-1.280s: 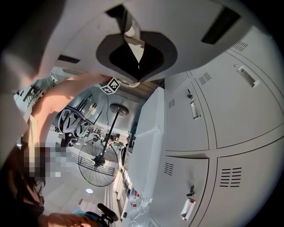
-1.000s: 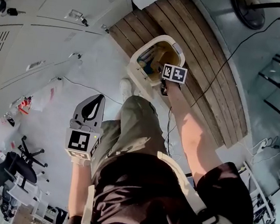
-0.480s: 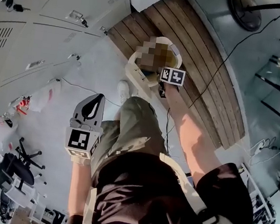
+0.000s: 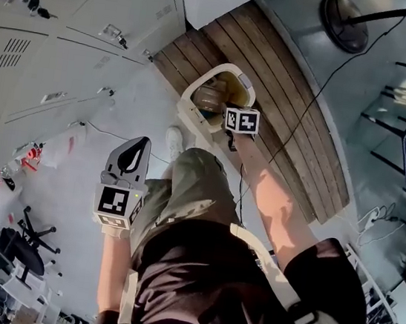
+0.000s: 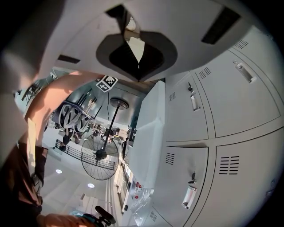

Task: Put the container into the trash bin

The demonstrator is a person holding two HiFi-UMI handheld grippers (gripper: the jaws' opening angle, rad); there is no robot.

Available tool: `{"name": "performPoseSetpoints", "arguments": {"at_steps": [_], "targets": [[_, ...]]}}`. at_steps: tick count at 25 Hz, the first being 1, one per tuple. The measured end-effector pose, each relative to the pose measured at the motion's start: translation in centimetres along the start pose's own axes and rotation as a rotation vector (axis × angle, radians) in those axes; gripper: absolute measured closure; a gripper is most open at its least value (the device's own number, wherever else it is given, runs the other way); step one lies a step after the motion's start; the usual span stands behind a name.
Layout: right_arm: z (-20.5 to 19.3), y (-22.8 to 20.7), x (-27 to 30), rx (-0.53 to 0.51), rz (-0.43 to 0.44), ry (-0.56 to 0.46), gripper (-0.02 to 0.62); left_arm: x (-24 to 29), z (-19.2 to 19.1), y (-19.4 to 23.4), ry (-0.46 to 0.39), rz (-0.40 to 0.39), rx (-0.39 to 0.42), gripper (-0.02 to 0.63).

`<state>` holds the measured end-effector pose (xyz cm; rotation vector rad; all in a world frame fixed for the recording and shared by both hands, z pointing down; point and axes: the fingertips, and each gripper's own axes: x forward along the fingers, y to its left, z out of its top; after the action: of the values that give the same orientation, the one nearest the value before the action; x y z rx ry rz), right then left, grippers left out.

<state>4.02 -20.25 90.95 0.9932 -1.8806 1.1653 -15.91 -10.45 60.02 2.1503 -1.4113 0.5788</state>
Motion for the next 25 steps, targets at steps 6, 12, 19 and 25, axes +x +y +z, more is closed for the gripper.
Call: {"name": "performPoseSetpoints", "arguments": {"at_steps": [6,12,19,25], "targets": [[0.9,1.6,-2.4,-0.079,0.018,-0.021,0.555,-0.4,0.7,-0.6,-0.015,-0.002,0.010,0.597],[1.5,3.3,-4.8,-0.121,0.041,-0.056,0.558,-0.4,1.4,-1.1,-0.030,-0.010,0.018,0.597],[2.9,5.0,-9.1,-0.170,0.045,-0.126,0.560,-0.4,2.7,-2.0,-0.059,-0.031,0.032,0.597],[4.7,6.5,-13.8,-0.206,0.057,-0.213,0.561,-0.5,3.6,-2.9,-0.078,-0.059,0.039,0.597]]}}
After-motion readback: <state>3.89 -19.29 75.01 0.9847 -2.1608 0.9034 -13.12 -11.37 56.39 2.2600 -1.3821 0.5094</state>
